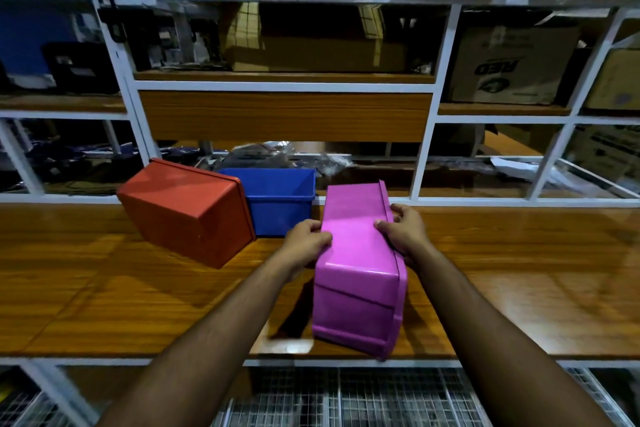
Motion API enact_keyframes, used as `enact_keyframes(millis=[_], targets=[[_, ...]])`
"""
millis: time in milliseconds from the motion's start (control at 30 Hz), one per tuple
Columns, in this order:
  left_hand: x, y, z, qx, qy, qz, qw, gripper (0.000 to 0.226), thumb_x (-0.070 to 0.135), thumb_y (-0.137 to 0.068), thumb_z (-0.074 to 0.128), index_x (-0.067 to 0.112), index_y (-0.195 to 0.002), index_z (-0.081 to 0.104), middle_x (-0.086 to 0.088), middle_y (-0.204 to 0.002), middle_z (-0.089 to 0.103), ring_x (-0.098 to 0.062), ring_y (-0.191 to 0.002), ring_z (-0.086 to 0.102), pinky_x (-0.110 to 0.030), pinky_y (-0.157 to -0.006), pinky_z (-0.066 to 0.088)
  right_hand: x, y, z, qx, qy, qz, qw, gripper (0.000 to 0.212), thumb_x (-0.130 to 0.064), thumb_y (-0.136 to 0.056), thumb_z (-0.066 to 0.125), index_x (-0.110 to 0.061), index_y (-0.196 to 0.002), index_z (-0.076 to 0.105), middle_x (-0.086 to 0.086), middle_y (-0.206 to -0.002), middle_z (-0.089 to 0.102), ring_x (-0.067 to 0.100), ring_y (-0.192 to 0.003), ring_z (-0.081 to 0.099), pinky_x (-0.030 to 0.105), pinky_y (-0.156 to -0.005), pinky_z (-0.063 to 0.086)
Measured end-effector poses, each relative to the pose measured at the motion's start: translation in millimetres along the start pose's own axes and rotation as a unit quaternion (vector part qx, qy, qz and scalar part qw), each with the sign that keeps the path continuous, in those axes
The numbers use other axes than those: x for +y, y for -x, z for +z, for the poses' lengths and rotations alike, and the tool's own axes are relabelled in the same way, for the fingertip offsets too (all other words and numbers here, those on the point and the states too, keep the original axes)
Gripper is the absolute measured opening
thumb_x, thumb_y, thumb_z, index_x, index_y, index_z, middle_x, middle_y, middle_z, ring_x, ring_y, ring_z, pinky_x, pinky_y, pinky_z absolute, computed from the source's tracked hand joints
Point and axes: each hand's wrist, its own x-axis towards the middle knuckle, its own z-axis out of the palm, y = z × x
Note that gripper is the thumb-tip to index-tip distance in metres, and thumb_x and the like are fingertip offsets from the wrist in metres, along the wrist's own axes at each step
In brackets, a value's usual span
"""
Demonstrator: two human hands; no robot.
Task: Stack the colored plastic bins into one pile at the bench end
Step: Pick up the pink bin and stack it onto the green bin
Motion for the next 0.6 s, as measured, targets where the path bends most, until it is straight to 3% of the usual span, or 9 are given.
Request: enact_keyframes(millis=[100,167,267,333,400,467,600], targets=[[-7,0,6,-0.004,-0.03,-0.001,1.0,0.052,0.005,-0.073,0.066,0.009,-0.124,0.057,-0.011,-0.1,0.068,-0.024,-0.083,0.065,-0.036,-0.072,0.052,2,-4,3,0.002,0.042,-0.003,0.999,0.059,0.006,-0.08,0.069,0.0,-0.135,0.05,0.019,-0.116,0.069,0.033,-0.103,0.068,0.051,-0.093,0.054],[-7,1,7,0.009,-0.06,0.008,0.998,0.052,0.006,-0.074,0.07,0.008,-0.125,0.059,-0.01,-0.108,0.067,-0.025,-0.094,0.066,-0.037,-0.082,0.054,4,-8,2,0.007,0.051,0.001,0.999,0.057,0.003,-0.078,0.071,-0.002,-0.132,0.054,0.017,-0.11,0.072,0.031,-0.098,0.07,0.051,-0.09,0.056],[5,8,8,0.052,-0.184,0.083,0.978,0.045,0.017,-0.072,0.074,0.017,-0.117,0.069,0.0,-0.11,0.071,-0.014,-0.1,0.064,-0.019,-0.084,0.045,1,-11,3,0.03,0.067,0.012,0.997,0.051,0.0,-0.074,0.073,-0.006,-0.123,0.061,0.017,-0.104,0.073,0.032,-0.094,0.071,0.05,-0.087,0.057],[17,14,12,0.062,-0.209,0.144,0.965,0.04,0.021,-0.076,0.071,0.019,-0.116,0.07,0.002,-0.114,0.071,-0.012,-0.103,0.063,-0.013,-0.083,0.039,-6,-6,8,0.04,0.065,0.01,0.997,0.036,0.0,-0.072,0.067,-0.008,-0.107,0.068,0.018,-0.092,0.074,0.031,-0.082,0.07,0.044,-0.079,0.058],[25,19,19,0.048,-0.219,0.182,0.957,0.038,0.028,-0.082,0.069,0.019,-0.12,0.068,0.0,-0.119,0.069,-0.015,-0.11,0.06,-0.018,-0.089,0.04,-15,2,14,0.009,0.046,-0.001,0.999,0.016,-0.001,-0.074,0.061,-0.008,-0.085,0.069,0.014,-0.072,0.067,0.025,-0.062,0.06,0.035,-0.06,0.05],[26,19,23,0.032,-0.232,0.178,0.956,0.043,0.038,-0.088,0.064,0.017,-0.125,0.064,-0.004,-0.124,0.065,-0.021,-0.116,0.056,-0.028,-0.098,0.041,-23,7,20,-0.054,-0.004,-0.001,0.999,0.011,-0.002,-0.083,0.059,-0.009,-0.076,0.064,0.01,-0.065,0.059,0.017,-0.05,0.052,0.03,-0.054,0.048],[16,9,6,0.069,-0.238,0.111,0.962,0.051,0.053,-0.093,0.049,0.017,-0.126,0.062,-0.011,-0.127,0.058,-0.028,-0.121,0.051,-0.038,-0.106,0.036,-30,13,16,-0.158,-0.03,-0.003,0.987,0.008,-0.005,-0.095,0.052,-0.005,-0.097,0.06,0.011,-0.082,0.065,0.018,-0.059,0.062,0.027,-0.053,0.053]])
